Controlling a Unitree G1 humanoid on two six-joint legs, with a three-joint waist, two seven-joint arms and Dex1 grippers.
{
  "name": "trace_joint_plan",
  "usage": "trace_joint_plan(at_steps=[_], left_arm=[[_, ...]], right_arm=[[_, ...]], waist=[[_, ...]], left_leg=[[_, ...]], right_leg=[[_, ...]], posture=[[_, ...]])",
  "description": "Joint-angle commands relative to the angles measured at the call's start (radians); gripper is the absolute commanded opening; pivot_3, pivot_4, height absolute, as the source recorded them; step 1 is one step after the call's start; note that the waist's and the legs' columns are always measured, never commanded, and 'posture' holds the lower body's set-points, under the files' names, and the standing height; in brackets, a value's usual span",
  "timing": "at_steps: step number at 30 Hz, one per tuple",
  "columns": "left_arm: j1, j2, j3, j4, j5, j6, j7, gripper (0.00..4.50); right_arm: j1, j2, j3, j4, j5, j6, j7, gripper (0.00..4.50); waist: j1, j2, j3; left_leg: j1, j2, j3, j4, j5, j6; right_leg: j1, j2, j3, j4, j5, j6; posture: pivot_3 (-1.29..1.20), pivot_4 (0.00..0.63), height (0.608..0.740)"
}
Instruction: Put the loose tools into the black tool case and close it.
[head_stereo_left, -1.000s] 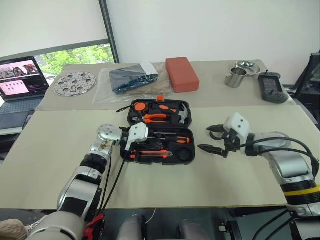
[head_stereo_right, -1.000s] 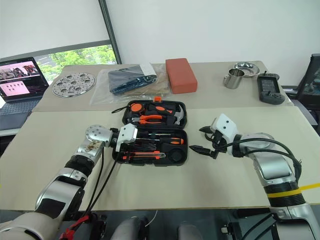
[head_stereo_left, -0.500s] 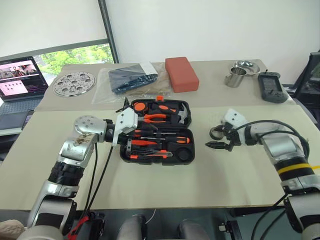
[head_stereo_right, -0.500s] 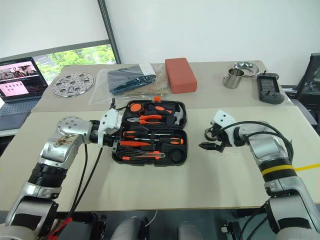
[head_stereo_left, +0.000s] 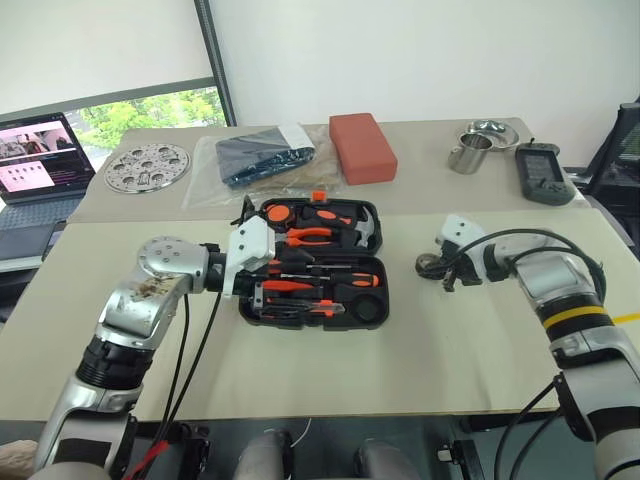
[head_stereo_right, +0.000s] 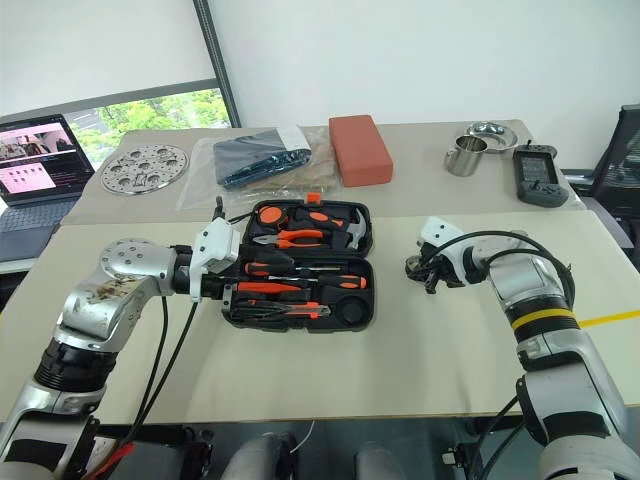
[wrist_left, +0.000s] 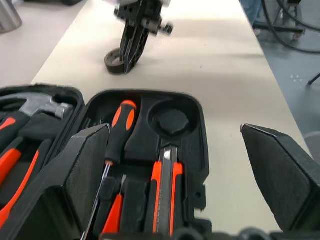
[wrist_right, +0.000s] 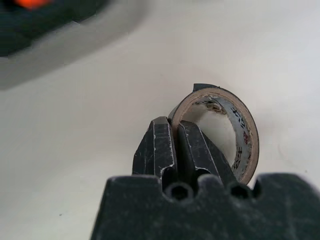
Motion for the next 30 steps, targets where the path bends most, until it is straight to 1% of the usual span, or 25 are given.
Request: trace_joint_plan(at_steps=[1, 4, 6, 9, 13, 15, 16, 19, 20, 21, 23, 26, 30], left_arm=[[0.011, 0.019, 0.030, -0.056, -0.032, 0.014, 0.016, 4.50], [0.020, 0.029, 0.033, -0.070, -0.041, 0.020, 0.022, 4.50], [0.021, 0.034, 0.033, -0.074, -0.046, 0.023, 0.026, 4.50], [0.021, 0.040, 0.031, -0.076, -0.050, 0.024, 0.031, 4.50], [0.024, 0.049, 0.031, -0.084, -0.057, 0.025, 0.041, 4.50], [0.029, 0.053, 0.033, -0.091, -0.059, 0.026, 0.045, 4.50], [0.031, 0.055, 0.034, -0.093, -0.060, 0.027, 0.047, 4.50], [0.039, 0.061, 0.036, -0.099, -0.063, 0.027, 0.050, 4.50], [0.042, 0.062, 0.037, -0.099, -0.062, 0.027, 0.050, 4.50], [0.044, 0.063, 0.037, -0.099, -0.062, 0.026, 0.050, 4.50], [0.046, 0.066, 0.039, -0.097, -0.061, 0.023, 0.049, 4.50], [0.048, 0.069, 0.043, -0.089, -0.060, 0.018, 0.049, 4.50], [0.045, 0.063, 0.067, -0.053, -0.046, 0.001, 0.074, 4.50]], right_arm=[[-0.003, -0.034, -0.009, -0.241, 0.041, 0.035, 0.086, 0.02], [0.025, -0.034, 0.006, -0.438, 0.100, 0.139, 0.151, 0.02], [0.045, -0.041, 0.026, -0.526, 0.118, 0.187, 0.179, 0.02], [0.076, -0.033, 0.066, -0.611, 0.119, 0.225, 0.182, 0.02], [0.112, -0.026, 0.115, -0.651, 0.104, 0.235, 0.170, 0.02], [0.122, -0.027, 0.126, -0.659, 0.102, 0.232, 0.164, 0.77], [0.123, -0.022, 0.125, -0.663, 0.104, 0.235, 0.158, 0.95], [0.124, -0.012, 0.124, -0.674, 0.115, 0.242, 0.148, 2.03], [0.125, -0.007, 0.122, -0.677, 0.121, 0.244, 0.146, 2.31], [0.125, -0.004, 0.121, -0.679, 0.125, 0.246, 0.144, 2.75], [0.121, 0.002, 0.114, -0.681, 0.133, 0.252, 0.135, 3.34], [0.105, 0.005, 0.094, -0.674, 0.148, 0.260, 0.128, 4.42], [0.082, 0.004, 0.038, -0.639, 0.170, 0.265, 0.105, 4.47]], waist=[[0.001, 0.000, 0.000], [0.001, 0.000, 0.000], [0.003, 0.000, 0.001], [0.006, -0.001, 0.001], [0.006, -0.001, 0.001], [0.006, -0.001, 0.001], [0.006, -0.001, 0.001], [0.003, -0.001, 0.001], [0.003, -0.001, 0.001], [0.003, -0.001, 0.001], [0.003, -0.001, 0.001], [0.004, -0.001, 0.001], [0.005, -0.001, 0.001]], left_leg=[[0.000, 0.000, 0.000, 0.000, 0.000, 0.000], [0.000, 0.002, 0.000, 0.000, 0.000, 0.000], [0.000, 0.002, 0.000, 0.000, 0.000, 0.000], [0.000, 0.002, -0.001, 0.000, 0.000, 0.000], [-0.001, 0.000, -0.001, 0.000, -0.001, 0.001], [-0.001, 0.001, -0.001, 0.000, -0.001, 0.001], [-0.001, 0.000, -0.001, 0.000, -0.001, 0.001], [-0.001, 0.001, -0.001, 0.000, -0.001, 0.001], [-0.001, 0.001, -0.001, 0.000, -0.001, 0.001], [-0.001, 0.001, -0.001, 0.000, -0.001, 0.001], [-0.001, 0.001, -0.001, 0.000, -0.001, 0.001], [-0.001, 0.001, -0.001, 0.000, -0.001, 0.001], [-0.001, 0.001, -0.001, 0.000, -0.001, 0.001]], right_leg=[[0.000, 0.000, 0.000, 0.000, 0.000, 0.000], [0.000, 0.000, 0.000, 0.000, 0.000, 0.000], [0.000, 0.000, -0.001, 0.000, 0.000, 0.000], [0.000, 0.000, -0.001, 0.000, 0.000, 0.000], [0.000, -0.002, -0.002, 0.000, 0.000, 0.000], [0.000, -0.001, -0.002, 0.000, 0.000, 0.000], [0.000, -0.001, -0.002, 0.000, 0.000, 0.000], [-0.001, -0.001, -0.002, 0.000, 0.000, 0.000], [-0.001, -0.001, -0.002, 0.000, 0.000, 0.000], [-0.001, 0.000, -0.002, 0.000, 0.000, 0.000], [-0.001, 0.000, -0.002, 0.000, 0.000, 0.000], [-0.001, 0.000, -0.002, 0.000, 0.000, 0.000], [-0.001, -0.001, -0.002, 0.000, 0.000, 0.000]], posture=[[0.00, 0.150, 0.740], [0.00, 0.150, 0.740], [0.00, 0.150, 0.740], [0.00, 0.150, 0.740], [0.00, 0.150, 0.740], [0.00, 0.150, 0.740], [0.00, 0.150, 0.740], [0.00, 0.150, 0.740], [0.00, 0.150, 0.740], [0.00, 0.150, 0.740], [0.00, 0.150, 0.740], [0.00, 0.150, 0.740], [0.00, 0.150, 0.740]])
